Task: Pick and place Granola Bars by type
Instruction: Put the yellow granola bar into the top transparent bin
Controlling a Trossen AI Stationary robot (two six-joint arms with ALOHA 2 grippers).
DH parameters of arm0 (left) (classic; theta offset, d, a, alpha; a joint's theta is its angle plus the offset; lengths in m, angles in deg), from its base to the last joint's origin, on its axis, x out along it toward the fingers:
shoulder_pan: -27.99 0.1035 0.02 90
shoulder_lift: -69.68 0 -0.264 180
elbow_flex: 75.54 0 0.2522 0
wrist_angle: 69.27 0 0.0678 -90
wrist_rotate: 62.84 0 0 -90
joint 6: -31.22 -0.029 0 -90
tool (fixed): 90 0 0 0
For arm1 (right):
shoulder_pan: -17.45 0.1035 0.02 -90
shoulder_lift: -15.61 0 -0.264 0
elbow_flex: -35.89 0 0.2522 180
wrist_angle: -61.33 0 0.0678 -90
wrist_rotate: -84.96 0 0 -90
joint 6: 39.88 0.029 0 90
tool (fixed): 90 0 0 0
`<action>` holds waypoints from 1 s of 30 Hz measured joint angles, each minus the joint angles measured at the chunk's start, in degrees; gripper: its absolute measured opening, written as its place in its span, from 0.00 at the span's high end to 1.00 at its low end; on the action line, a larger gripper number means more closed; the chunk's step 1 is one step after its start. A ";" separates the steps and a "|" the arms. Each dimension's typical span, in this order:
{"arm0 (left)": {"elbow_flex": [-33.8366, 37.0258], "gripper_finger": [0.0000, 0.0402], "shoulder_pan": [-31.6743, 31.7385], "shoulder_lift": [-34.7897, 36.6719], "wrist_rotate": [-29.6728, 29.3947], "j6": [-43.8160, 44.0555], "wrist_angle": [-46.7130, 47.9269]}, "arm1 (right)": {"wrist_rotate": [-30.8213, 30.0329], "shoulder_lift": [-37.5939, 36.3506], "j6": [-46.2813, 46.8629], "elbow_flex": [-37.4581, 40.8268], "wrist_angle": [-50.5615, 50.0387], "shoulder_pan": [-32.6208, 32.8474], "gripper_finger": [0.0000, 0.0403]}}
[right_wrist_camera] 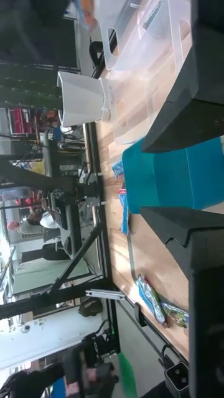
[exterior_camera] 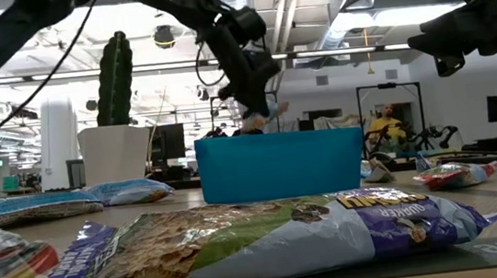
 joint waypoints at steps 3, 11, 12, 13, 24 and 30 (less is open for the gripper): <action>-0.02 0.93 -0.07 -1.42 -0.05 0.57 -0.10 | 0.00 0.00 -0.02 0.00 0.00 -0.02 0.64; 0.20 0.85 -0.07 -1.48 -0.42 0.33 -0.08 | 0.00 0.00 -0.01 0.00 0.00 -0.02 0.64; 0.20 0.83 -0.01 -1.48 -0.27 0.35 -0.05 | 0.00 0.00 -0.01 0.00 0.00 -0.01 0.64; 0.20 0.81 0.00 -1.48 -0.03 0.46 0.08 | 0.00 0.00 -0.02 0.00 -0.02 -0.02 0.64; 0.14 0.69 0.01 -1.48 0.03 0.78 0.95 | 0.00 0.00 0.00 0.00 0.00 -0.01 0.64; 0.15 0.69 -0.17 0.55 1.45 0.24 1.07 | 0.00 0.00 0.00 0.00 0.00 -0.02 0.64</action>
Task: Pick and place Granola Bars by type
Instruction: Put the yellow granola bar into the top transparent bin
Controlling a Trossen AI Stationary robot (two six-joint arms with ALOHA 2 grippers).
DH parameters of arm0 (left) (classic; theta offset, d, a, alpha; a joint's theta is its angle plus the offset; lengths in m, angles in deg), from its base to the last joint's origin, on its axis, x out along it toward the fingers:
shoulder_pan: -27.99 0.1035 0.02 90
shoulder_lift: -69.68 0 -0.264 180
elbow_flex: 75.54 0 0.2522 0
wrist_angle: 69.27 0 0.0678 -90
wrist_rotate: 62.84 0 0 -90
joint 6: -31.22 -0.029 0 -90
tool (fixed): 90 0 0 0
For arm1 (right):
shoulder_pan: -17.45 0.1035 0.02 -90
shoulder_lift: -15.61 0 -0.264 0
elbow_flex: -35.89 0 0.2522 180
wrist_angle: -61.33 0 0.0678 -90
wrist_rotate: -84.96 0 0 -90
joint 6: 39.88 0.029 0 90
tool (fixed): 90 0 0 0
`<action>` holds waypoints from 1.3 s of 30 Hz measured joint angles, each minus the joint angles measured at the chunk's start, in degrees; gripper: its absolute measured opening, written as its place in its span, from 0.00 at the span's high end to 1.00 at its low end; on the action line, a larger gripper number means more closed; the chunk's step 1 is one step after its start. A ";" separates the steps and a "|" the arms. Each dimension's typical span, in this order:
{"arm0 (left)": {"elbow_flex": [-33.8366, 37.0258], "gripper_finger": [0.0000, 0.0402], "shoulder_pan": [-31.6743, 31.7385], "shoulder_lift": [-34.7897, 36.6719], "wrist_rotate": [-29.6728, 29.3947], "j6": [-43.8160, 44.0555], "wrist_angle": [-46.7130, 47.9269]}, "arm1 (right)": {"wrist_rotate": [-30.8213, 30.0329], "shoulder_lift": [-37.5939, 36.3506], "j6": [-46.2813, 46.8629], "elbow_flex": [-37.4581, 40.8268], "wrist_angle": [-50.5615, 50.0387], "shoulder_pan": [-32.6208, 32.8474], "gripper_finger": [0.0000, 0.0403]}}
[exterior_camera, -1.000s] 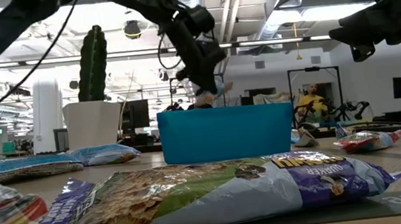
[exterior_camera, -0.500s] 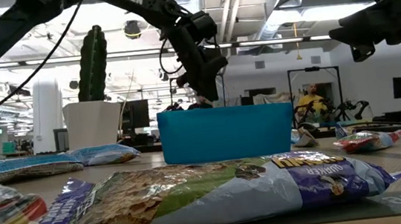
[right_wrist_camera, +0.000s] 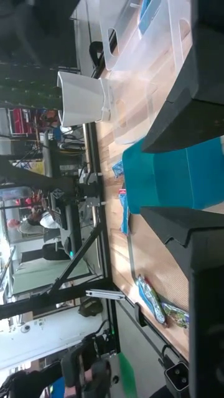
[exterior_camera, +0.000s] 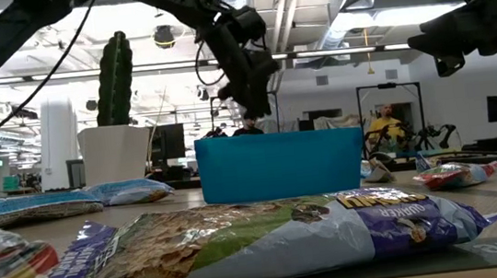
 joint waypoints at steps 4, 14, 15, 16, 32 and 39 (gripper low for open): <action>0.04 0.69 -0.04 1.77 4.31 -0.36 1.06 | 0.00 0.00 -0.02 0.00 0.00 0.02 0.64; 0.17 0.69 -1.40 3.37 5.82 -3.46 9.50 | 0.00 0.00 0.00 0.00 -0.02 0.00 0.64; 0.17 0.69 -1.72 3.45 5.77 -3.22 9.41 | 0.00 0.00 0.00 0.00 0.00 0.00 0.64; 0.17 0.69 -2.10 3.54 5.63 -3.12 9.05 | 0.00 0.00 -0.01 0.00 0.00 0.01 0.64; 34.71 0.69 -5.11 25.25 6.86 5.37 -15.43 | 0.02 0.02 -0.02 0.00 0.02 0.00 0.64; 60.66 0.69 -6.34 44.28 6.73 9.92 -26.97 | 0.00 0.00 0.00 0.00 0.00 0.01 0.64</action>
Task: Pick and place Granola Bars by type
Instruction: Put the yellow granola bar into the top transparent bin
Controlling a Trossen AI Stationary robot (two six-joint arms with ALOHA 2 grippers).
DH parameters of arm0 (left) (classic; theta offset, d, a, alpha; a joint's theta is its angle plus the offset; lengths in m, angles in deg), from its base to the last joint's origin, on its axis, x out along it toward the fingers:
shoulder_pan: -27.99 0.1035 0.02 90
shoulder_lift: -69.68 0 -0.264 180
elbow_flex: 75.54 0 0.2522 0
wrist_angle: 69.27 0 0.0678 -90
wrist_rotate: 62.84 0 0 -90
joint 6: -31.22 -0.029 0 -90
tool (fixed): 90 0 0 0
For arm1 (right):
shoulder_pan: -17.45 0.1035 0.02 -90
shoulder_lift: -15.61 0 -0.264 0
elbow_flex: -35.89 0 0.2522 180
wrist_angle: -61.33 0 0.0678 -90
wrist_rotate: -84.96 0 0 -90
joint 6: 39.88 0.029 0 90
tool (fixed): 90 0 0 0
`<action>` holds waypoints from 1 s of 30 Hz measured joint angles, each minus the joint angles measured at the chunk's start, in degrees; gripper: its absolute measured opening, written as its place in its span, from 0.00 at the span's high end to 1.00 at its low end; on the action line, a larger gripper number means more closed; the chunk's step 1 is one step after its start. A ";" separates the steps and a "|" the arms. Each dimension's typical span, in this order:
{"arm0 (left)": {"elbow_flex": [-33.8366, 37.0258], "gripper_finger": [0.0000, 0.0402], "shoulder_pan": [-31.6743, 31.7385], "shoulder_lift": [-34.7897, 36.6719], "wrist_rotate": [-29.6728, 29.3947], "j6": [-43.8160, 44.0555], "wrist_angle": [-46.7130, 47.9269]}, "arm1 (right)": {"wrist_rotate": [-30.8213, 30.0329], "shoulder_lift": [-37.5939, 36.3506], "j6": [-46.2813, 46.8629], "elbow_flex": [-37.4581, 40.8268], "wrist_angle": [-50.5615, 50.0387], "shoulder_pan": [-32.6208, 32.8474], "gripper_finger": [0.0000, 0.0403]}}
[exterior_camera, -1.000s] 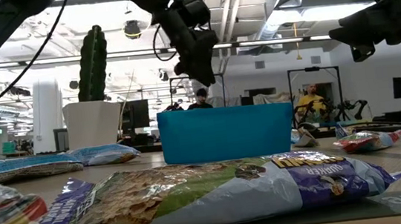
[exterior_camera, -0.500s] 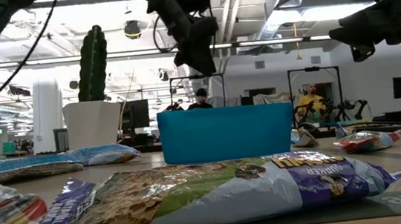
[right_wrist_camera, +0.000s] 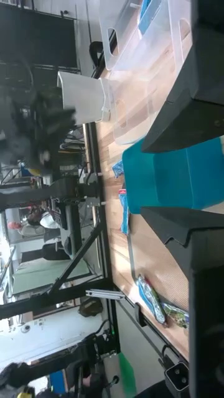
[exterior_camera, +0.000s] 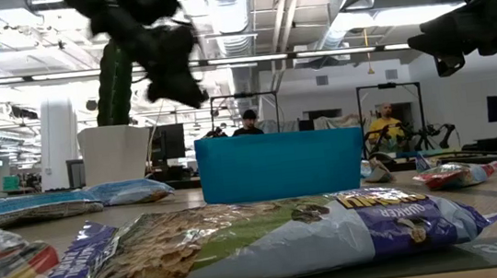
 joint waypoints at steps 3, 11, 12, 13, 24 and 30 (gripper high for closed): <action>8.80 0.69 -1.04 8.35 0.04 0.07 -2.91 | 0.00 0.00 0.00 0.00 0.00 -0.01 0.64; 25.01 0.69 -4.83 26.56 3.27 1.62 -9.14 | -0.01 0.00 0.00 0.00 0.00 -0.01 0.64; 26.75 0.69 -5.48 28.48 3.82 1.95 -10.54 | 0.01 0.02 -0.02 0.00 0.00 0.00 0.64; 28.52 0.69 -6.17 30.34 4.11 2.28 -11.91 | 0.01 0.00 0.00 0.00 0.00 0.01 0.64; 41.70 0.69 -13.41 46.85 3.16 4.88 -25.91 | 0.00 0.01 0.00 0.00 0.00 -0.01 0.64; 47.04 0.69 -14.30 54.95 3.02 6.99 -29.33 | 0.00 0.02 0.00 0.00 0.00 -0.01 0.64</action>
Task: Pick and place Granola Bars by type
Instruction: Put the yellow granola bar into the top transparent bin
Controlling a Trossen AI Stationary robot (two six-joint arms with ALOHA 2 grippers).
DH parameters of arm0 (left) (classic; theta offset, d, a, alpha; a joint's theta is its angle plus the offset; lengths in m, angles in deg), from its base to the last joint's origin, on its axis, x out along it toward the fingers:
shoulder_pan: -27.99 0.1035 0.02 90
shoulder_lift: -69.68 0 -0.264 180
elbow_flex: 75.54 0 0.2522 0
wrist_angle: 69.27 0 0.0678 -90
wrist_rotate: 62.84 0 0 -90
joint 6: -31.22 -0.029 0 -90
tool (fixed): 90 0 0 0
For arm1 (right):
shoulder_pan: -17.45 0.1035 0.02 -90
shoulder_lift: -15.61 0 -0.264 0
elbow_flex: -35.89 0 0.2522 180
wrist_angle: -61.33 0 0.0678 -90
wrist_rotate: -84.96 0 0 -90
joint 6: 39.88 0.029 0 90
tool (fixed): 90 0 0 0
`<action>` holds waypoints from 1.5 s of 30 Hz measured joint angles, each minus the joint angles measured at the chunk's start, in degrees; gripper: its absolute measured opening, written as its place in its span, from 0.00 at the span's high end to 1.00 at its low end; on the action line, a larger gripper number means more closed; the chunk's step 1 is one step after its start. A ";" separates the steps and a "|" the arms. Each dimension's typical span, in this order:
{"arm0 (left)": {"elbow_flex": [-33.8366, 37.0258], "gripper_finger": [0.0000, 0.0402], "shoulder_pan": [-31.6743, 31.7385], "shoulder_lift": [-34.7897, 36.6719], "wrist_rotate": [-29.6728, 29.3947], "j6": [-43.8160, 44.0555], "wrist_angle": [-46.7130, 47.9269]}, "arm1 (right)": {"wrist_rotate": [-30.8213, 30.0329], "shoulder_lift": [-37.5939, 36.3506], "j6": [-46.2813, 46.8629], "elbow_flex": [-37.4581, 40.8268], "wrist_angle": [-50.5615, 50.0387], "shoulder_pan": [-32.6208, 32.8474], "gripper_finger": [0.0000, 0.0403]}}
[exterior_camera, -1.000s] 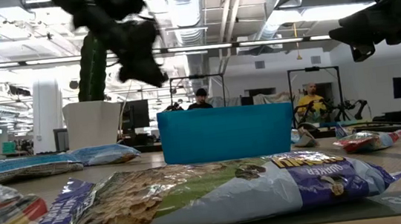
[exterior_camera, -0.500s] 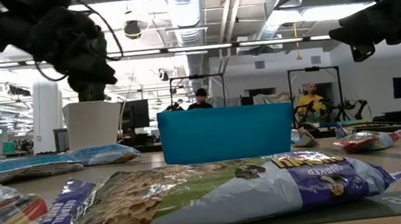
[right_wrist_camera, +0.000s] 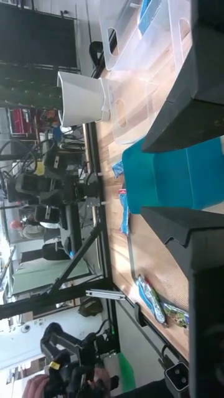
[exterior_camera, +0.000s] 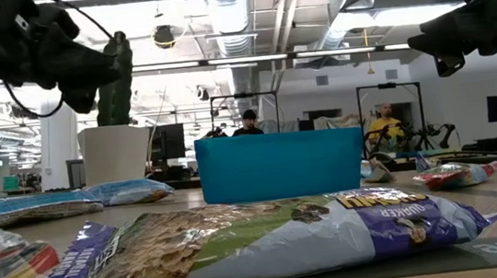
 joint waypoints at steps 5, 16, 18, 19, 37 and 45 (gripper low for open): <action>3.00 0.69 0.02 6.50 -0.07 0.10 -0.14 | 0.00 -0.01 -0.01 0.00 0.00 0.01 0.64; 6.96 0.69 0.04 17.37 1.24 -4.01 1.04 | 0.00 -0.02 -0.01 0.00 0.00 0.01 0.64; 7.01 0.69 0.04 18.70 1.84 -4.94 2.45 | 0.00 -0.01 -0.01 0.00 0.00 0.01 0.64; 7.02 0.69 0.04 19.27 1.85 -5.07 3.63 | 0.00 0.00 0.00 0.00 0.00 0.00 0.64; 7.11 0.69 0.04 21.51 0.10 -14.10 7.12 | 0.00 -0.01 -0.02 0.00 0.00 0.02 0.64; 7.15 0.69 0.04 21.49 -0.07 -14.32 7.14 | 0.01 0.00 -0.01 0.00 0.00 0.01 0.64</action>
